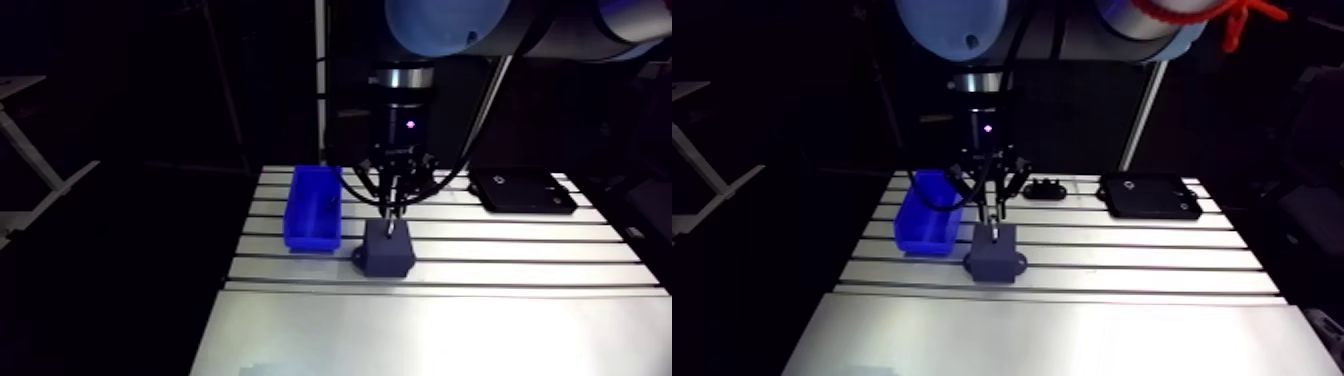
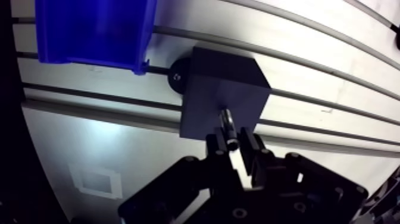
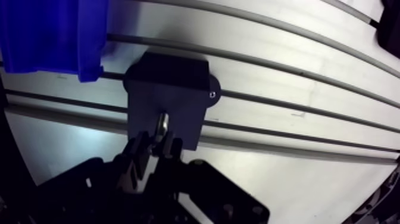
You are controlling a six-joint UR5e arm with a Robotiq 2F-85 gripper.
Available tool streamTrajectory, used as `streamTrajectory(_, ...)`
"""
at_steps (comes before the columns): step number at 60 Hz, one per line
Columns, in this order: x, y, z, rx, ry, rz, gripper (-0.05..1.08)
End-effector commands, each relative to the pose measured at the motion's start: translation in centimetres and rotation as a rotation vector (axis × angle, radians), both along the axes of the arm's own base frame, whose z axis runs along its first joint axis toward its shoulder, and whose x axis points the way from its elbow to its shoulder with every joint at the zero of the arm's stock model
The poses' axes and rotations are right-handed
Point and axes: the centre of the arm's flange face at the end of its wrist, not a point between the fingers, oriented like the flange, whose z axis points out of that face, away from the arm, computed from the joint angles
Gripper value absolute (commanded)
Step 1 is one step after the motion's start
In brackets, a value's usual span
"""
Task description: Pick up the M10 bolt and insert it into the hole until fully seated.
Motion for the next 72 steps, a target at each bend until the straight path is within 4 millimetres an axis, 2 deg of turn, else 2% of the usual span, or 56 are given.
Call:
streamTrajectory(1, 0.07, 0.05, 0.01, 0.000, -0.004, -0.001, 1.08)
streamTrajectory(72, 0.58, 0.06, -0.83, 0.001, -0.017, -0.001, 1.08)
